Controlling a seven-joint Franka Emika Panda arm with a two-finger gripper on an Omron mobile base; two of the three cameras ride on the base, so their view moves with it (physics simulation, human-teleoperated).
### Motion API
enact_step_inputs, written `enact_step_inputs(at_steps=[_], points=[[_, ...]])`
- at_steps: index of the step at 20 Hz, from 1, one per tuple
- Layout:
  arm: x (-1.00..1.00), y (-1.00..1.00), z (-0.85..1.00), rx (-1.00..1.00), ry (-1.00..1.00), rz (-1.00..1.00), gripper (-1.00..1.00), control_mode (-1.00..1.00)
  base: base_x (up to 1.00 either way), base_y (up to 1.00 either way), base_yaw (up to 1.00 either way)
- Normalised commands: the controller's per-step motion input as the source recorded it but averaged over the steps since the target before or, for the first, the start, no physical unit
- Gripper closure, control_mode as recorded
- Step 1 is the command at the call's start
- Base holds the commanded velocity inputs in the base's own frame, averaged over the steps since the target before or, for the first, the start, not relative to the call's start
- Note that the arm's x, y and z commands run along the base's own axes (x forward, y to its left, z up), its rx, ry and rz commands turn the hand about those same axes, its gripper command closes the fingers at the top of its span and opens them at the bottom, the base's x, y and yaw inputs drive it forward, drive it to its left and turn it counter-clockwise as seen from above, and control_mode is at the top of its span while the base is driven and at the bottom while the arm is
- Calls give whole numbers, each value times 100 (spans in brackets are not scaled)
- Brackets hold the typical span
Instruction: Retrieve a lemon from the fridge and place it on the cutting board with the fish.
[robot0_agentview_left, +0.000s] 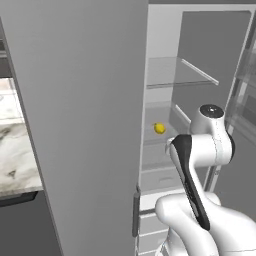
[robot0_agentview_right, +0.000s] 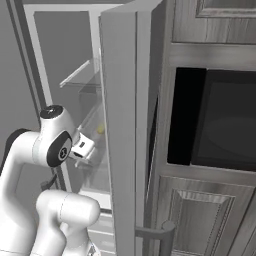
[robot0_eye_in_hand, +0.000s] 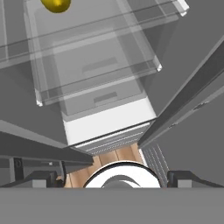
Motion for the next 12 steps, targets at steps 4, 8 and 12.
enact_step_inputs(at_steps=[4, 8, 12], points=[[0, 0, 0, 0, 0, 0, -100, 100, 22, -42, 5], [0, 0, 0, 0, 0, 0, -100, 100, 15, -20, 2], [0, 0, 0, 0, 0, 0, -100, 100, 12, -5, 1]])
